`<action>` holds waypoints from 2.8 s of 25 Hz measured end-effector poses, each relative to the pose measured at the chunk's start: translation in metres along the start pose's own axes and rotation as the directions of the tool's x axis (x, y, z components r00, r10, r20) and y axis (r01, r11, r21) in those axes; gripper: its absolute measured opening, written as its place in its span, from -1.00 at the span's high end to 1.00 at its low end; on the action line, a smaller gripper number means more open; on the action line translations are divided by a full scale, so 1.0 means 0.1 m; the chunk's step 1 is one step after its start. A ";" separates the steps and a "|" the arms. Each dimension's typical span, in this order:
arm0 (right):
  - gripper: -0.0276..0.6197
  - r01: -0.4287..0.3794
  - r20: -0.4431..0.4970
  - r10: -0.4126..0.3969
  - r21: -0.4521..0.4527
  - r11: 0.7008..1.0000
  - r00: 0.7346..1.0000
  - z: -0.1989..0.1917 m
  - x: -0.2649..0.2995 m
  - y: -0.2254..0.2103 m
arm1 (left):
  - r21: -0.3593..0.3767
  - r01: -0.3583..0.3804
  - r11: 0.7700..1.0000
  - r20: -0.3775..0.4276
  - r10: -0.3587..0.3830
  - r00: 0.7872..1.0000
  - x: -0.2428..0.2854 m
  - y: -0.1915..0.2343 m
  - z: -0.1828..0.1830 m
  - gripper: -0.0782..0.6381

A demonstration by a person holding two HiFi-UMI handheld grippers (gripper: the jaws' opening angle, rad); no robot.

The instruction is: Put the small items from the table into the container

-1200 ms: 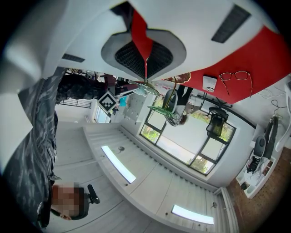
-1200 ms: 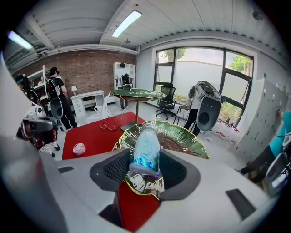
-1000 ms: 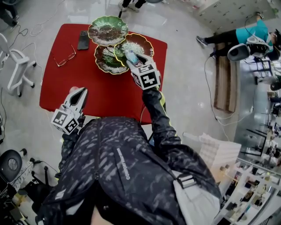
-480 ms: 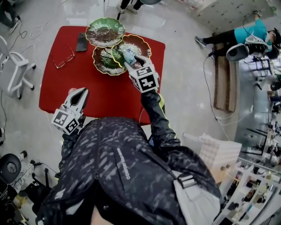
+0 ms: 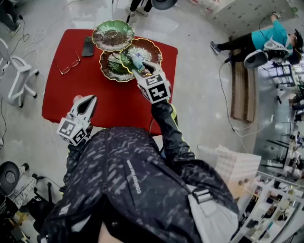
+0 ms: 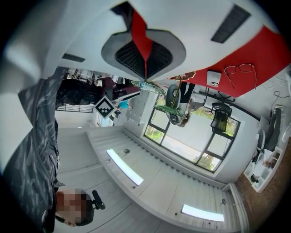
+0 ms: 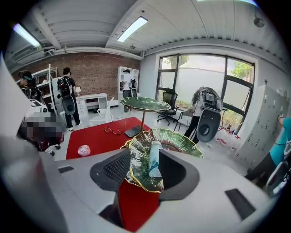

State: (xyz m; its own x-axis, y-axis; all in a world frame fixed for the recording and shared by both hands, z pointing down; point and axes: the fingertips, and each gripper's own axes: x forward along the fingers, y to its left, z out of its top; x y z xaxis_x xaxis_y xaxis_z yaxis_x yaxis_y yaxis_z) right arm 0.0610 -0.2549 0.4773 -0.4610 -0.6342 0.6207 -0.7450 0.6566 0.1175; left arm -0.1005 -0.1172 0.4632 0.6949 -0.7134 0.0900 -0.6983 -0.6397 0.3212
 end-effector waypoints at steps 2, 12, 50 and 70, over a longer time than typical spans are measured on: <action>0.31 -0.012 0.014 0.013 -0.016 1.000 1.000 0.06 -0.02 0.06 | -0.016 0.010 1.000 0.019 -0.009 1.000 -0.03 -0.03 0.02 0.73; 0.31 -0.169 0.037 0.175 -0.118 0.978 0.984 0.26 0.13 0.73 | -0.071 -0.026 0.997 0.062 0.031 0.998 -0.26 -0.03 -0.09 0.73; 0.18 -0.677 -0.332 0.590 -0.351 0.646 0.736 -0.22 1.06 2.95 | -0.227 -0.422 0.878 0.078 0.448 0.891 -1.71 0.42 -0.57 0.73; -0.04 -0.753 -0.506 0.560 -0.393 0.527 0.656 -0.79 1.73 3.33 | -0.288 -0.545 0.788 0.029 0.576 0.817 -2.20 0.51 -0.84 0.73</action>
State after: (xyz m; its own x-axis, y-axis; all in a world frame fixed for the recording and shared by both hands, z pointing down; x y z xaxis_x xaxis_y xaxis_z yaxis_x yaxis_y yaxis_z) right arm -0.2291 -0.1137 0.6848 -0.4754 0.1582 0.8654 0.1441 0.9844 -0.1008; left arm -0.2748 0.0314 0.5394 0.1610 -0.9594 0.2315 -0.8792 -0.0329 0.4753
